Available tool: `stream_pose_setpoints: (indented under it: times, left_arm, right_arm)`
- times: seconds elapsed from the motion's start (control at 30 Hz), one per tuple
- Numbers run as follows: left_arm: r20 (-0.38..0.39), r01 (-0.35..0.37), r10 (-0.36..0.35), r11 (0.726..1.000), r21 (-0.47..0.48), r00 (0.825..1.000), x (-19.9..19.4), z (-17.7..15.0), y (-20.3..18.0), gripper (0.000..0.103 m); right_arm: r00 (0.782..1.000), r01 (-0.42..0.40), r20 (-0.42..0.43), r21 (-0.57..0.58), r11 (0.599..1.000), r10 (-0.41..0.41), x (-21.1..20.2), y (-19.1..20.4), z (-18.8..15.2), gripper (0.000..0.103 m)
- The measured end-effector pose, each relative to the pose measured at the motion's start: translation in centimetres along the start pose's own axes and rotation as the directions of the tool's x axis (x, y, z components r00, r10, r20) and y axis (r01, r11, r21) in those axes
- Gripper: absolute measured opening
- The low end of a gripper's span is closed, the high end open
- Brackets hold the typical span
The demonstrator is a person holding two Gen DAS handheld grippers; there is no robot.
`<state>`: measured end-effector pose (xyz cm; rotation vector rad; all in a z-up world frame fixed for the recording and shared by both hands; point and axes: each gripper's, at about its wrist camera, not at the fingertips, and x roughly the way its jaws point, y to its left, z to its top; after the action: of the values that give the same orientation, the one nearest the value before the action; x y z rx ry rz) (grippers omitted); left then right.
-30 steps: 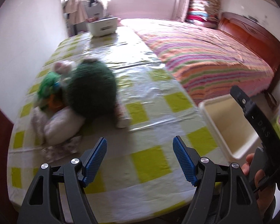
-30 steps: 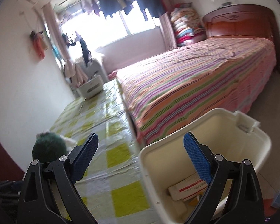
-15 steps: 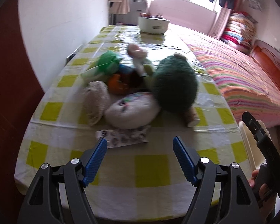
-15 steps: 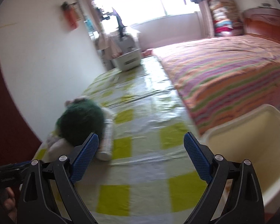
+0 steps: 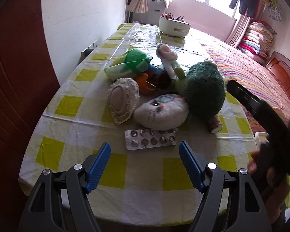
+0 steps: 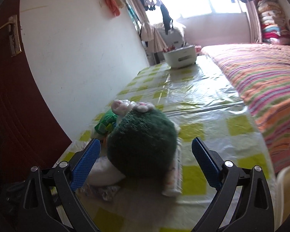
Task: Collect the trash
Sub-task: 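Grasp the green fuzzy plush with the right tool while the left tool grasps the lace hat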
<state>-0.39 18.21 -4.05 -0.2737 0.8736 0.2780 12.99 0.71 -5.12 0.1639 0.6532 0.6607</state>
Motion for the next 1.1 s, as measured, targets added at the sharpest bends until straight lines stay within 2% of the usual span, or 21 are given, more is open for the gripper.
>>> stream_pose_setpoints:
  times: [0.17, 0.43, 0.5, 0.6, 0.8, 0.9, 1.0, 1.1]
  left_arm:
    - [0.007, -0.014, 0.014, 1.0, -0.004, 1.0, -0.5, -0.1, 0.6, 0.071]
    - [-0.003, -0.034, 0.034, 0.999, -0.017, 0.999, -0.6, -0.3, 1.4, 0.071]
    - [-0.008, -0.035, 0.035, 0.999, -0.022, 0.999, -0.5, -0.4, 1.4, 0.071]
    - [-0.015, -0.03, 0.03, 0.999, -0.026, 0.999, -0.3, -0.3, 1.4, 0.071]
    - [-0.016, -0.035, 0.035, 0.999, -0.02, 0.999, 0.6, 0.8, 1.4, 0.071]
    - [-0.005, -0.047, 0.047, 0.997, -0.059, 0.999, 1.2, 2.4, 2.0, 0.071]
    - [0.002, -0.128, 0.128, 0.987, -0.101, 0.992, 2.2, 3.7, 2.5, 0.071]
    - [-0.022, -0.157, 0.156, 0.982, -0.102, 0.988, 3.6, 4.7, 2.3, 0.071]
  right_arm:
    - [0.996, 0.013, -0.087, -0.001, 1.0, -0.013, 3.9, 0.0, 0.4, 0.095]
    - [0.98, -0.061, -0.187, 0.047, 0.997, 0.069, 6.7, -0.9, 0.2, 0.094]
    - [0.979, -0.072, -0.185, 0.06, 0.996, 0.082, 6.4, -1.0, 0.1, 0.085]
    - [0.98, -0.073, -0.181, 0.062, 0.995, 0.083, 5.7, -1.1, 0.3, 0.08]
    - [0.989, -0.08, -0.118, 0.116, 0.99, 0.094, 3.3, -2.0, 0.4, 0.079]
    - [0.993, -0.077, -0.084, 0.123, 0.989, 0.088, 1.8, -2.4, 0.7, 0.079]
    - [0.995, -0.078, -0.058, 0.128, 0.989, 0.086, 0.7, -2.8, 0.7, 0.079]
    - [0.996, -0.079, -0.028, 0.13, 0.988, 0.083, -0.4, -3.1, 0.8, 0.079]
